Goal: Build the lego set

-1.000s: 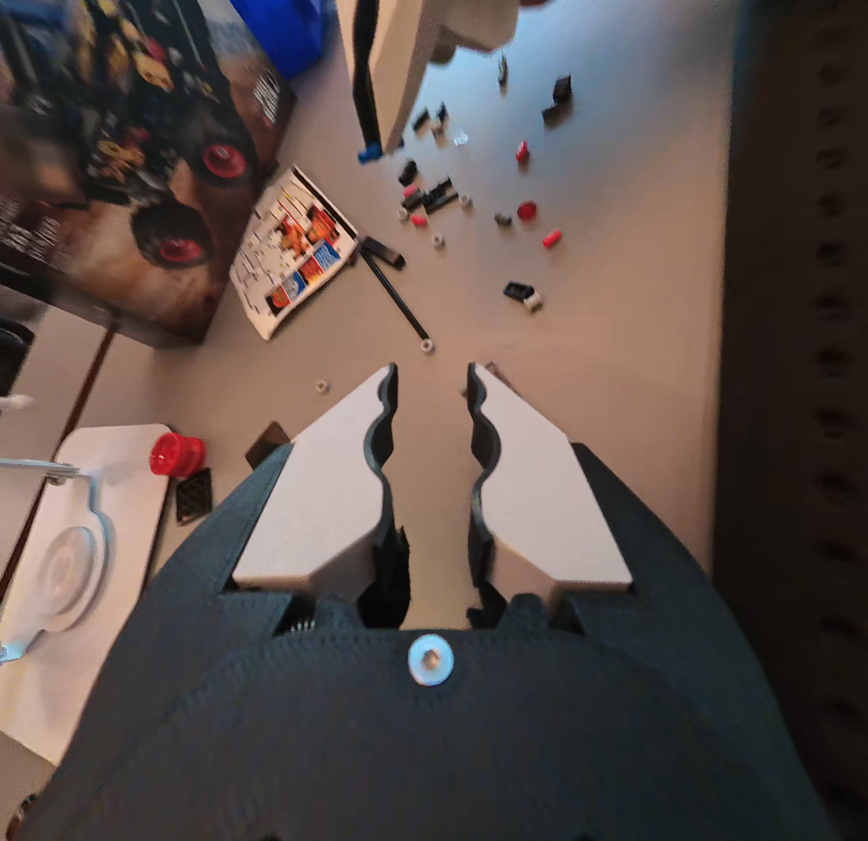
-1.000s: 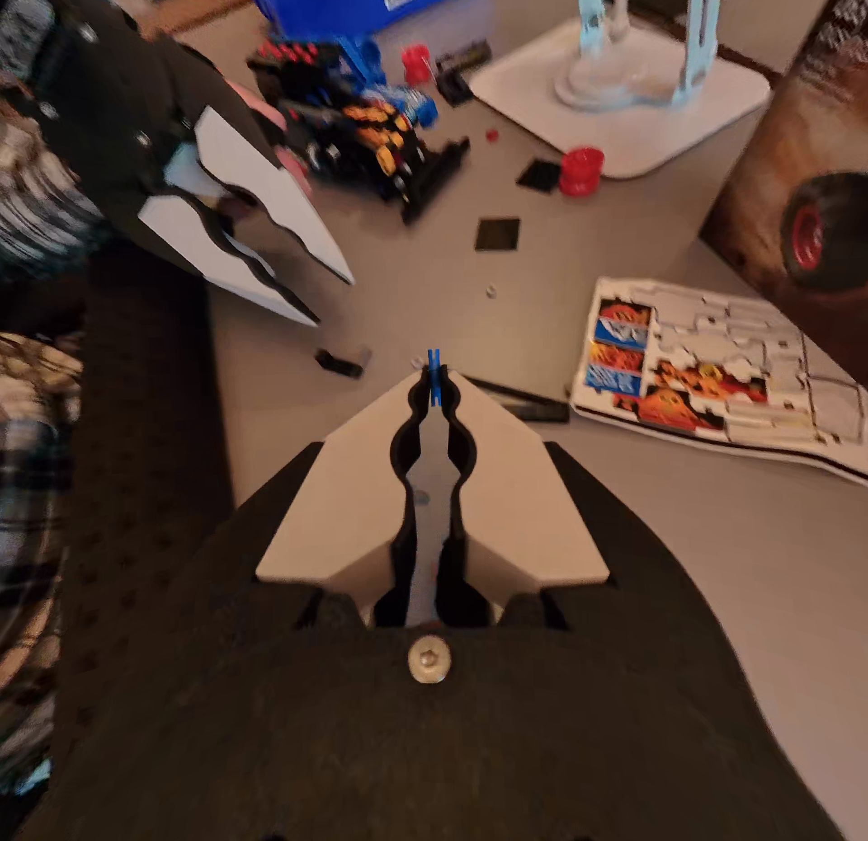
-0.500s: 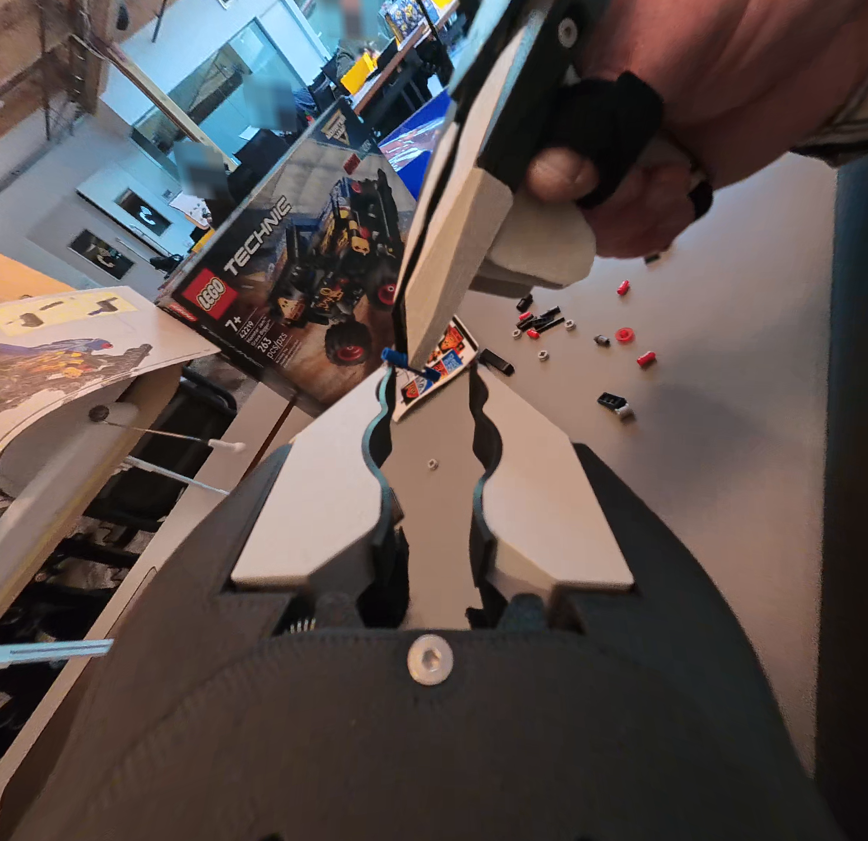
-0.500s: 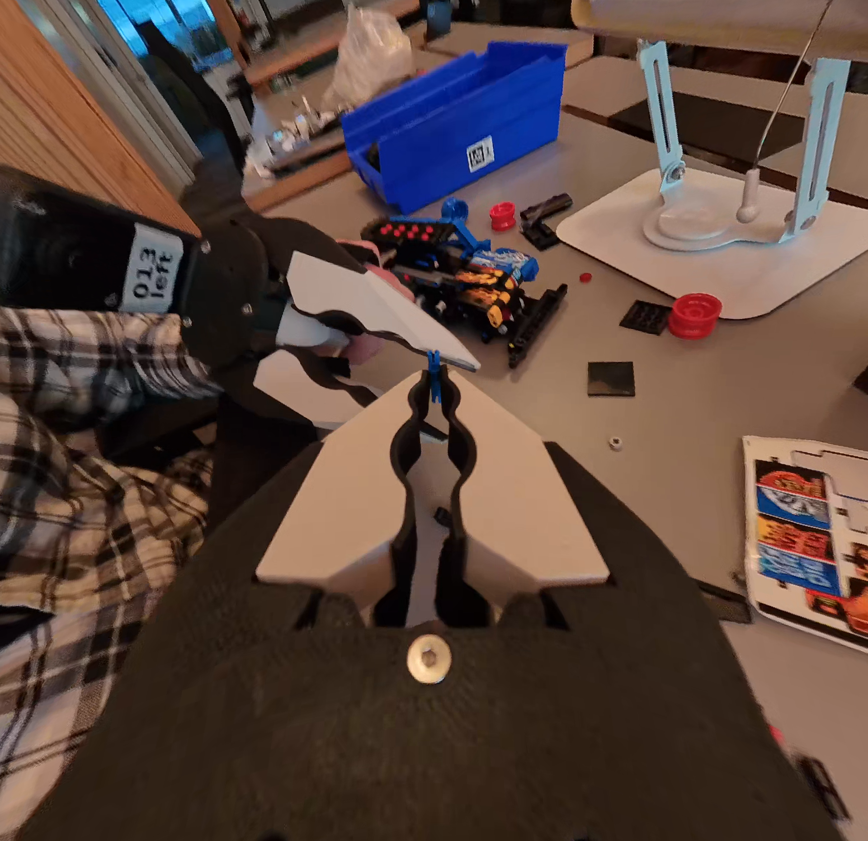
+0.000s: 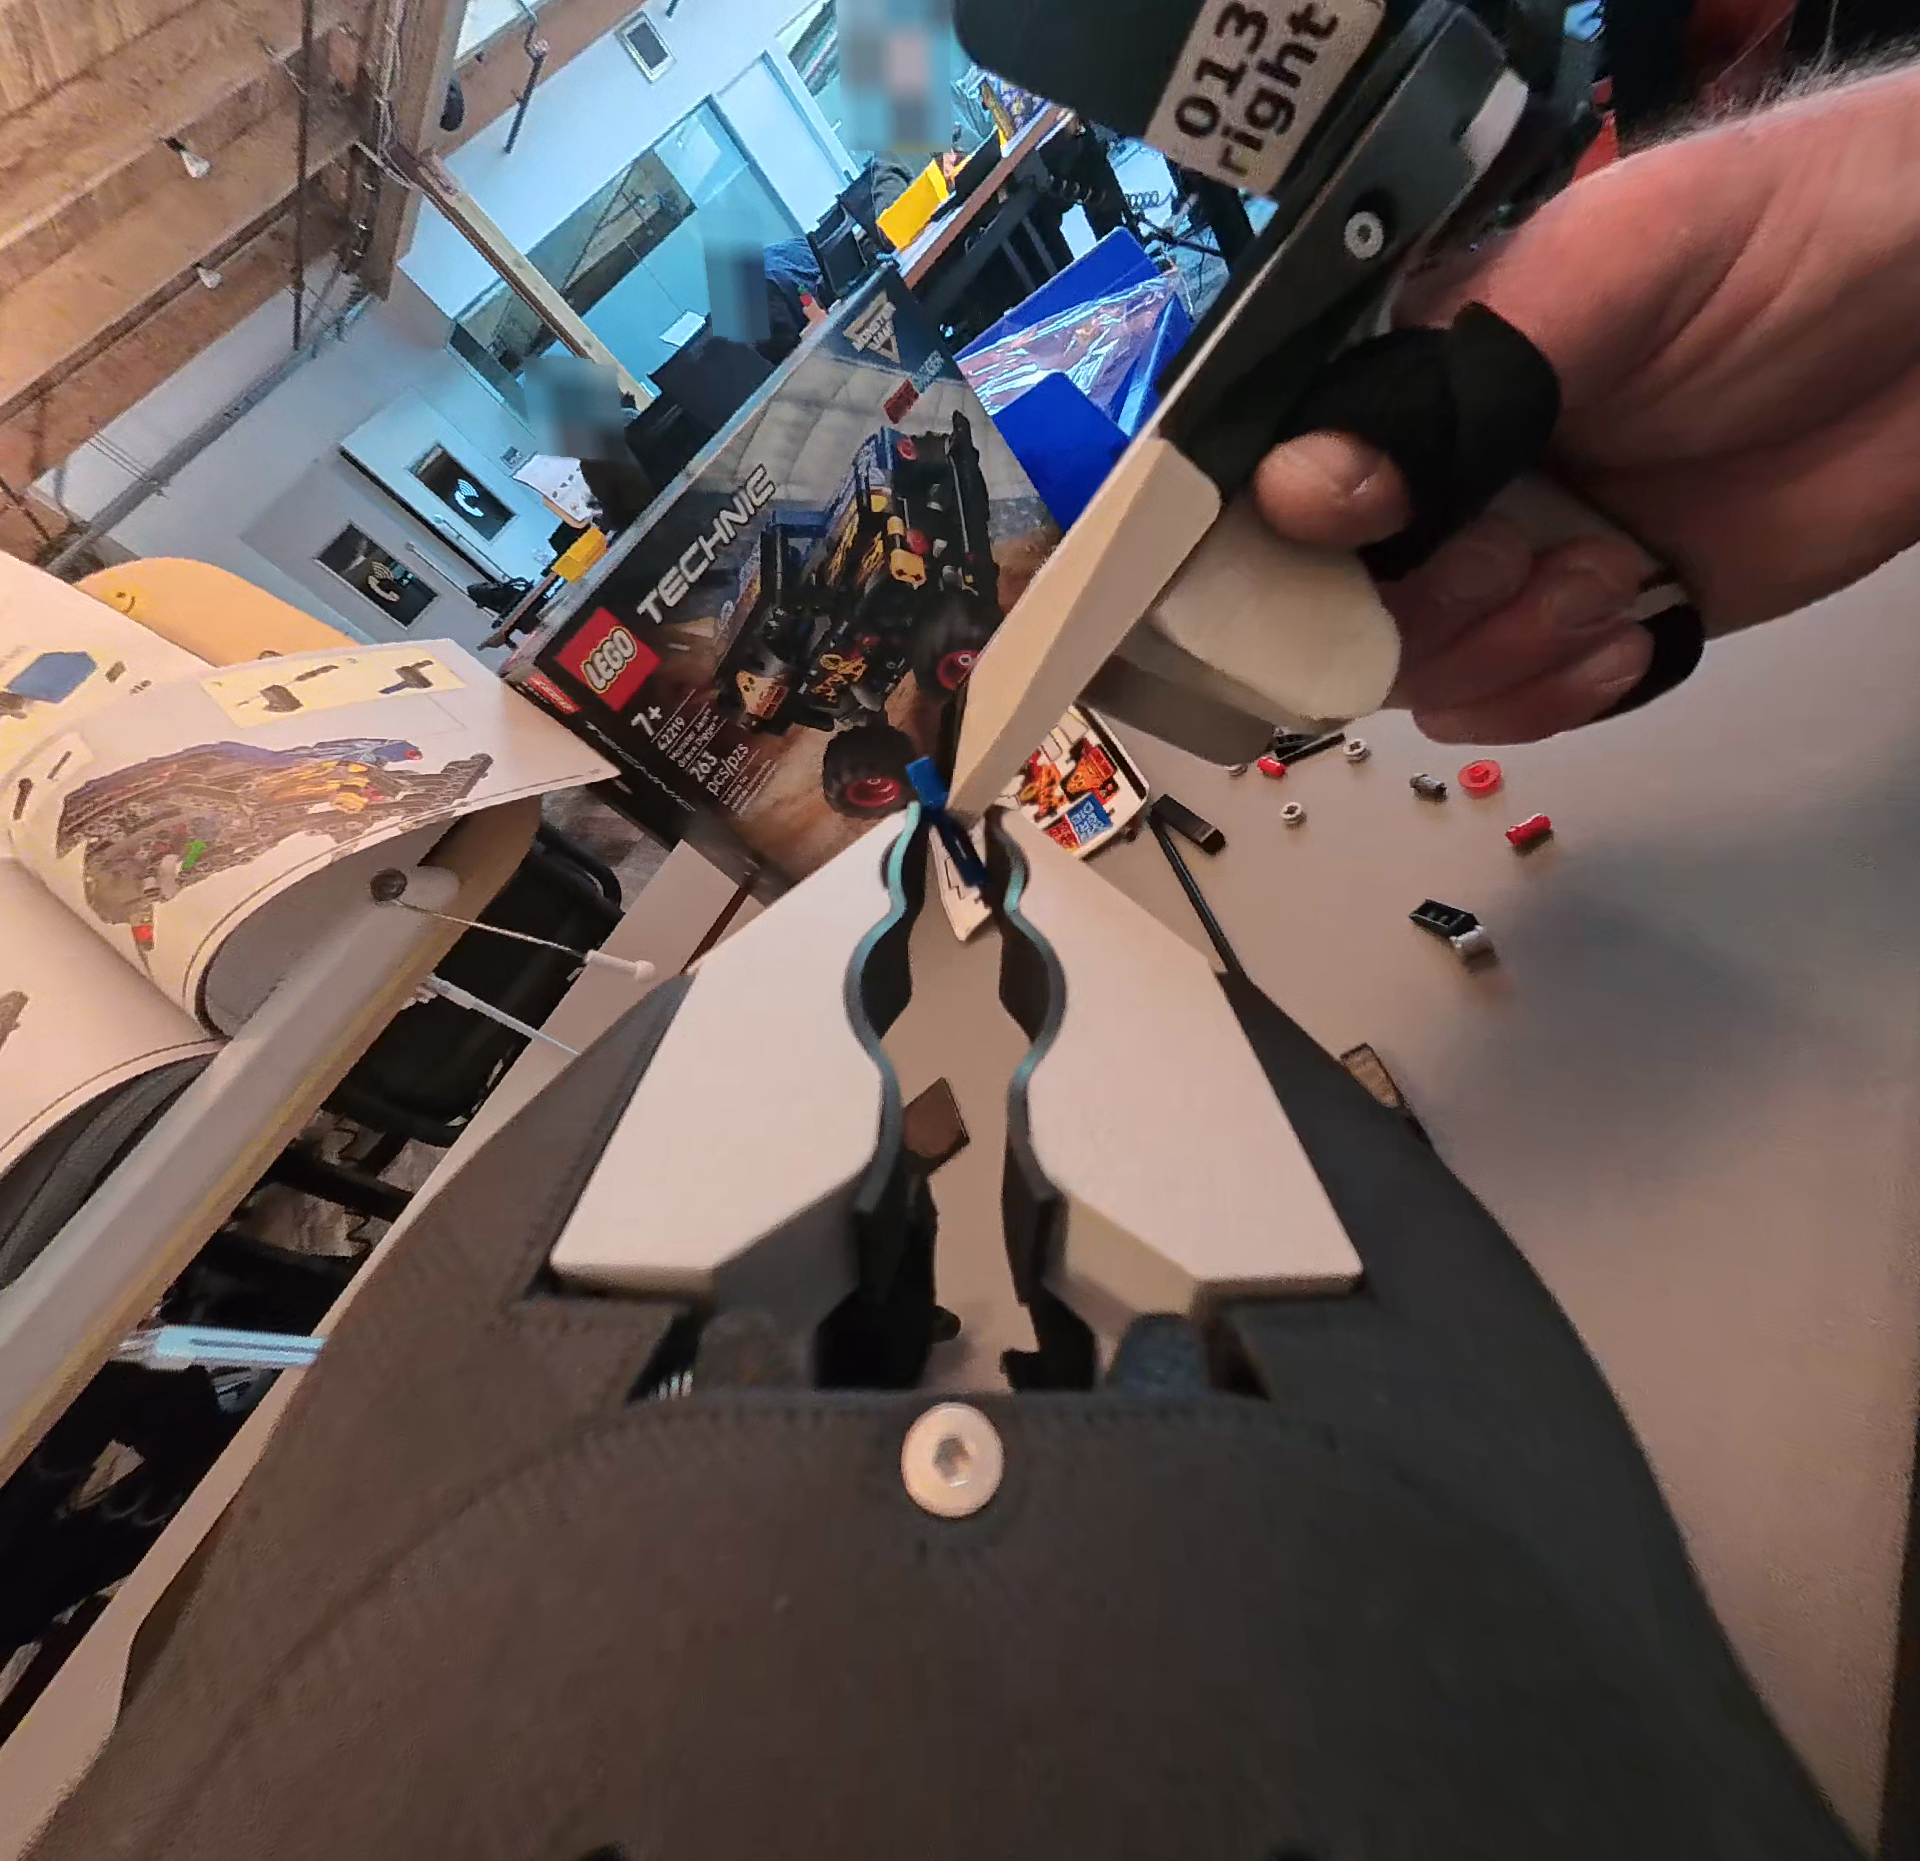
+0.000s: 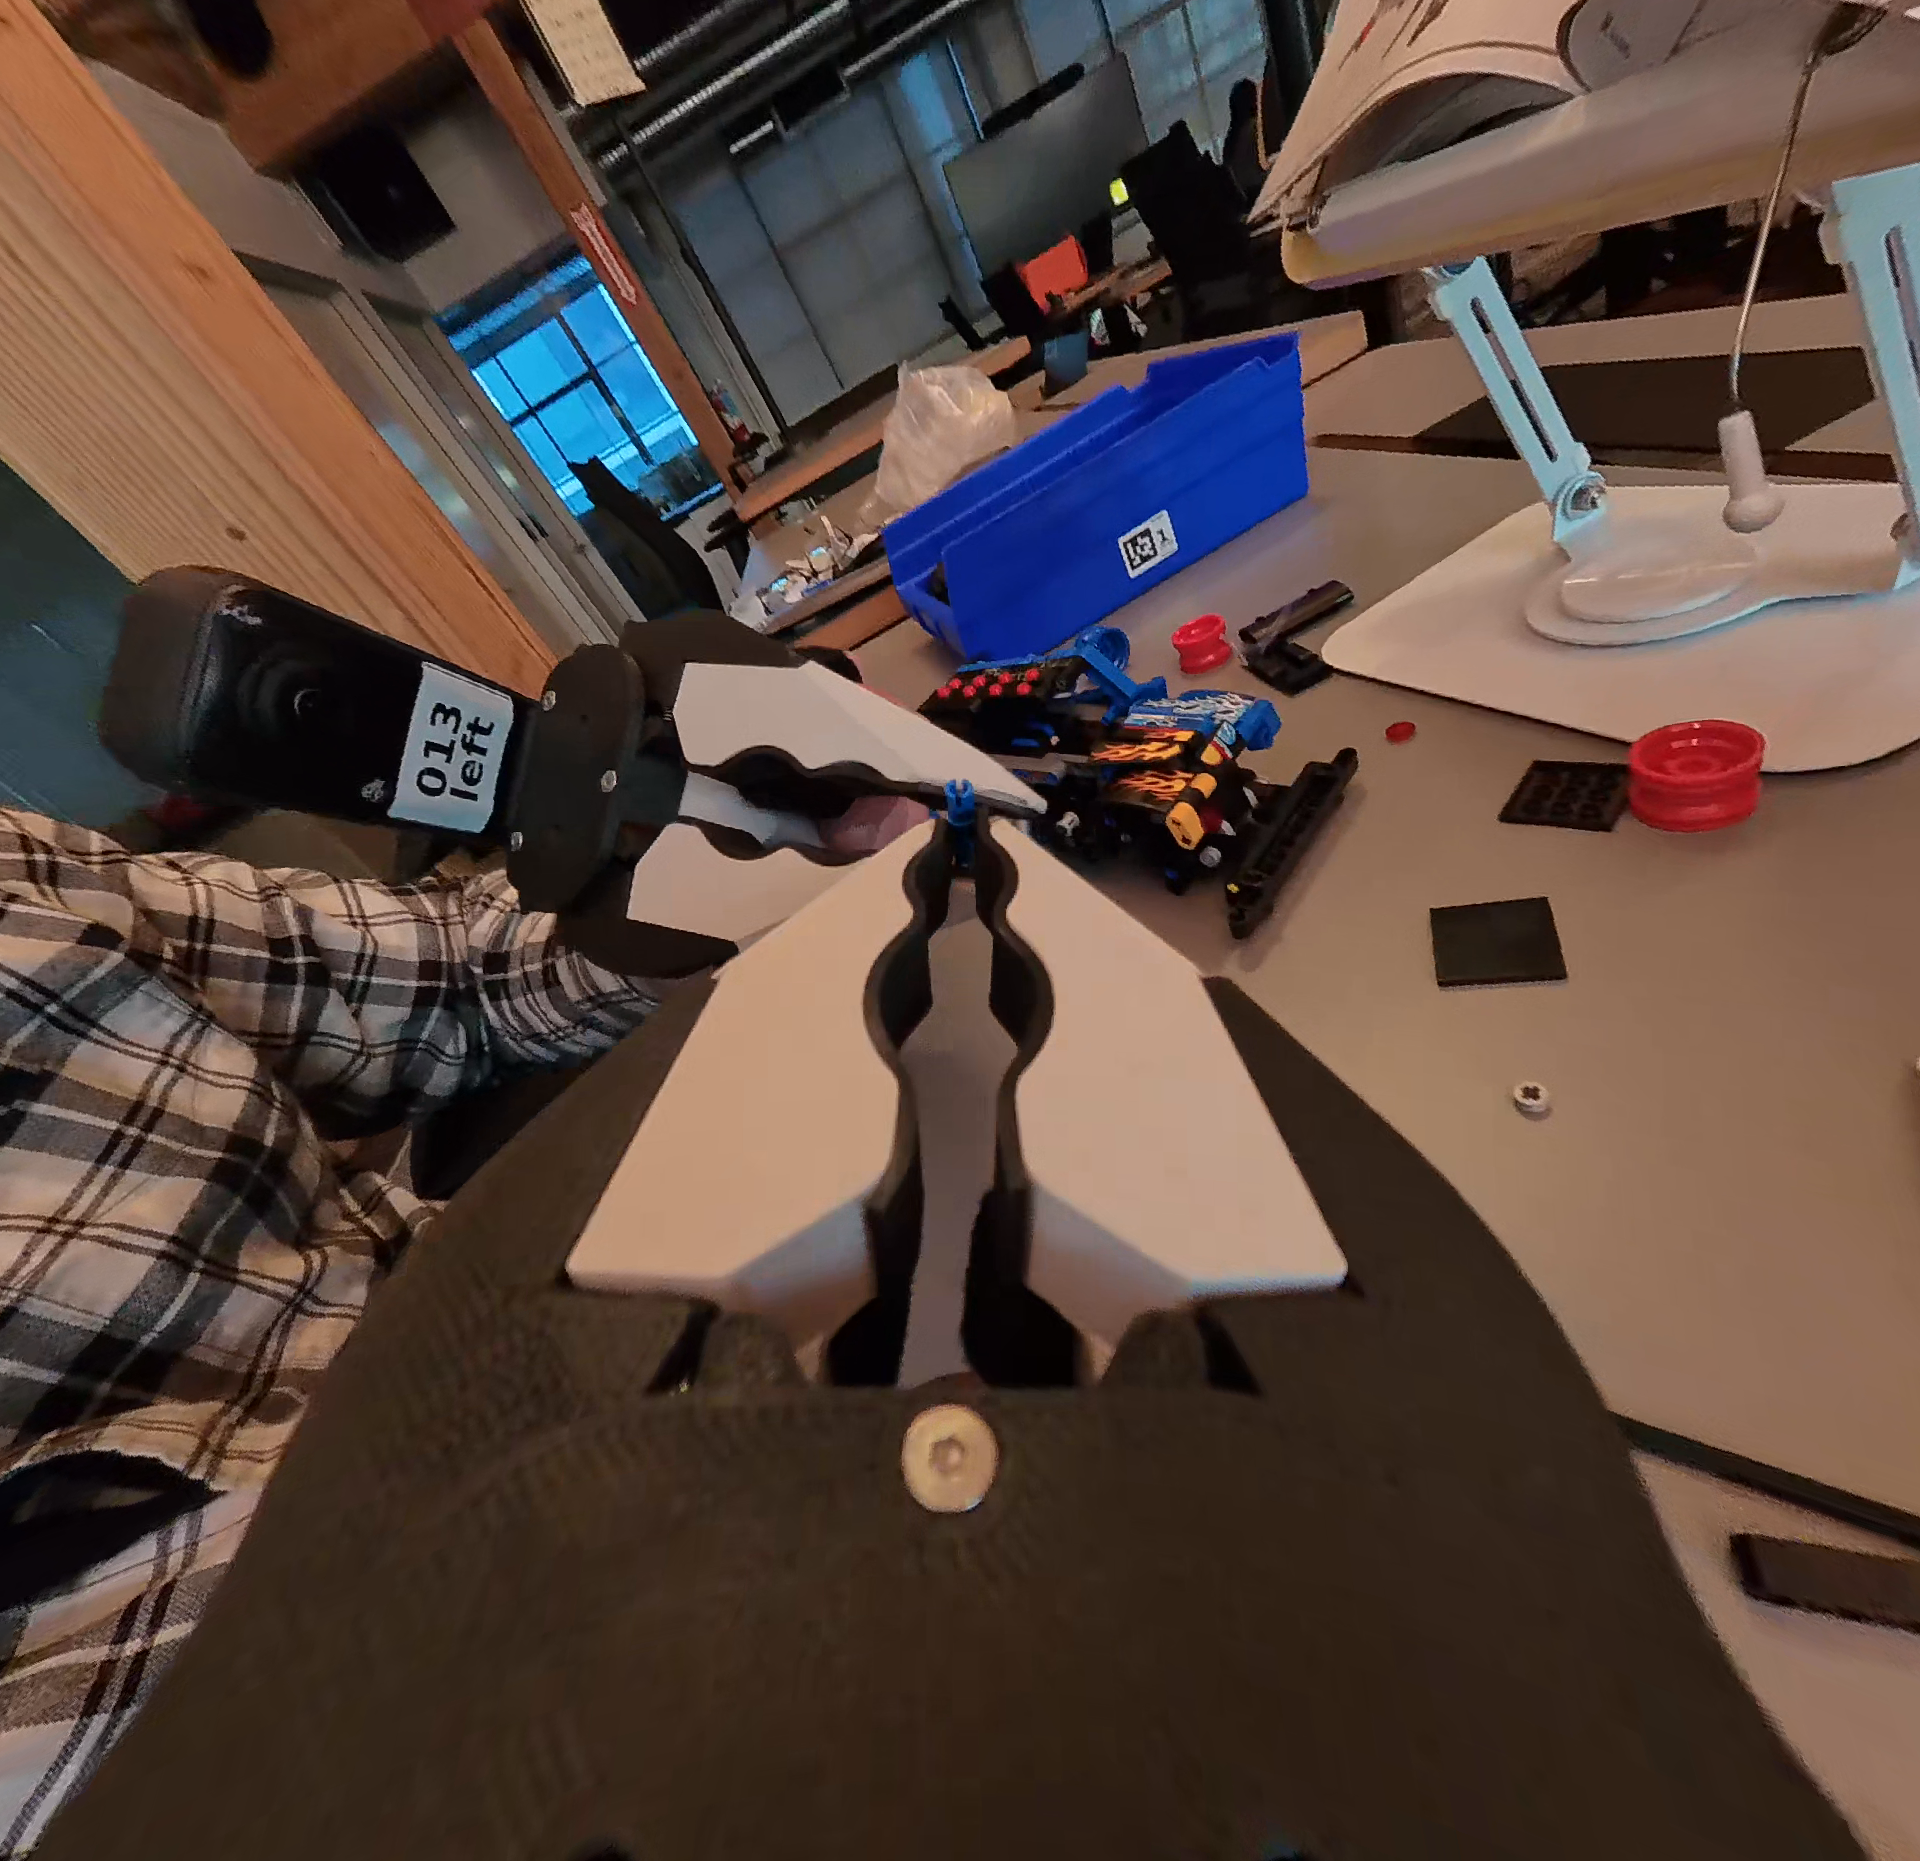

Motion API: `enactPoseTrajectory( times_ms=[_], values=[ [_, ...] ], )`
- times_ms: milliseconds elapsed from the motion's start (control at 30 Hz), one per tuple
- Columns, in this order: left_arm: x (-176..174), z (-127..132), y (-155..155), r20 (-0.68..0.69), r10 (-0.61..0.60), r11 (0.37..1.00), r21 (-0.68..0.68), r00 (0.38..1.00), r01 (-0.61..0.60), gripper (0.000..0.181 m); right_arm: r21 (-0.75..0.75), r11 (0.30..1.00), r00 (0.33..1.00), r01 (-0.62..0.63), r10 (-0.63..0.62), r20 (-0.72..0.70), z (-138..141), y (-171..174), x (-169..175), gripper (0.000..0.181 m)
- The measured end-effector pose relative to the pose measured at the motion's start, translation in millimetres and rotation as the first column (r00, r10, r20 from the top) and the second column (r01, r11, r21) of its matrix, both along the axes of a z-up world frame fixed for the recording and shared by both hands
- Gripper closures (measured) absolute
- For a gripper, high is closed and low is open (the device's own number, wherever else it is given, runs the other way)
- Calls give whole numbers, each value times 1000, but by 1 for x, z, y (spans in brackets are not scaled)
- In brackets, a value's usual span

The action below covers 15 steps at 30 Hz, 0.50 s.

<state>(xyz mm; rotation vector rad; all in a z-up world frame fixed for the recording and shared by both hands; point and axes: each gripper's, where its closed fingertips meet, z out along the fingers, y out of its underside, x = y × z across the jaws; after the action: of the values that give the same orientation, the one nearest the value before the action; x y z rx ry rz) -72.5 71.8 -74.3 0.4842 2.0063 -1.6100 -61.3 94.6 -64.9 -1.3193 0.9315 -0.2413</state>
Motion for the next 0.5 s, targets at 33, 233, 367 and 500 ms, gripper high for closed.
enactPoseTrajectory(
  times_ms=[33,233,367,500],
  values=[
    [0,1,0,-6,-1,1000,-2,1000,1,174,14,1000,1000,0,0,7,1,-1,0,179],
    [-1,1,2,-24,-14,1000,-4,1000,14,177,90,995,1000,-30,29,10,3,-2,0,179],
    [-1,1,2,-24,-22,1000,-1,999,22,177,82,996,999,-33,32,21,3,-2,-1,179],
    [-1,-3,3,9,-34,999,33,999,33,177,49,998,999,-35,34,23,0,-2,-2,179]
  ],
)
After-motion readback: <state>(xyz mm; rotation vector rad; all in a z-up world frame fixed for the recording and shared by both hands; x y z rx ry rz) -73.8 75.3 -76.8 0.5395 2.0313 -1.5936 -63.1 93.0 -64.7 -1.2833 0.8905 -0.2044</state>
